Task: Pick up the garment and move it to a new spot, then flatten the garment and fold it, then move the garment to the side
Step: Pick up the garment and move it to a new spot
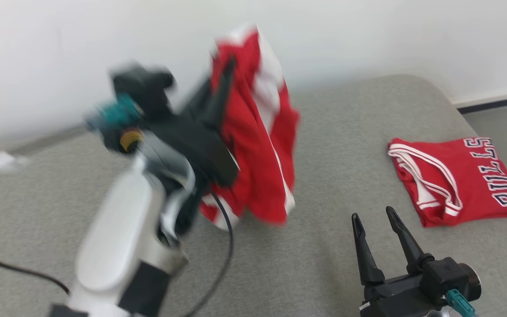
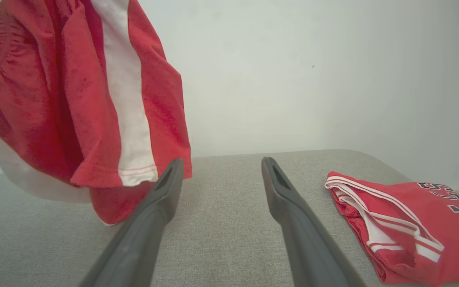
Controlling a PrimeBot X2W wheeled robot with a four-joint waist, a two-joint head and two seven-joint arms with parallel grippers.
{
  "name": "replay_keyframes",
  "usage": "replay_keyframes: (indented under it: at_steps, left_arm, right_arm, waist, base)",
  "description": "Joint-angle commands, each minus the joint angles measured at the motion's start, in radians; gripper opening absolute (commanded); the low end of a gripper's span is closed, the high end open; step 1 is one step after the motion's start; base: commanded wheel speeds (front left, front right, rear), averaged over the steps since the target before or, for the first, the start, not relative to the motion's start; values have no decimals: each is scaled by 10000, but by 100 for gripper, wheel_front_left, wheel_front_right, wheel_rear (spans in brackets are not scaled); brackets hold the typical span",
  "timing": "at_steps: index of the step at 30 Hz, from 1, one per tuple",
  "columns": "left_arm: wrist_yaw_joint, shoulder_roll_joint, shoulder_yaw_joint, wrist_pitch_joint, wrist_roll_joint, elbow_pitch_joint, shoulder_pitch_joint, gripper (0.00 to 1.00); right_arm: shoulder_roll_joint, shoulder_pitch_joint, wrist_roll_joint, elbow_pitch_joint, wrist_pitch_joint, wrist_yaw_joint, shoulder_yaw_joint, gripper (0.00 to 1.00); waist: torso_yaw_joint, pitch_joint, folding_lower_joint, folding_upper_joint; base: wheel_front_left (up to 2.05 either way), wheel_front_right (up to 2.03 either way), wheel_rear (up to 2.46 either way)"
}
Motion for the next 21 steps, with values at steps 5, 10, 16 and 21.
replay_keyframes:
  at_steps: [5, 10, 16, 21]
  left_arm:
    - [508, -106, -1364, -1137, -409, 1047, 1461, 0]
    - [980, -104, -2387, -1886, -860, 1975, 2335, 0]
    - [1387, 57, -2560, -2455, -673, 2744, 3138, 0]
    - [1583, 360, -2458, -2798, -775, 2931, 3964, 49]
  right_arm:
    - [70, -71, 51, -13, -42, -22, 128, 100]
    - [68, -108, 71, 52, -50, -22, 209, 100]
    - [36, 13, 63, 94, -27, -23, 247, 100]
    - [-19, 147, 63, 56, 58, -23, 278, 100]
  waist:
    - [-371, 382, 1, 0]
    - [-45, 438, 1, 0]
    - [501, 321, 1, 0]
    - [1059, 111, 1, 0]
  base:
    - [0, 0, 0]
    - [0, 0, 0]
    - [0, 0, 0]
    - [0, 0, 0]
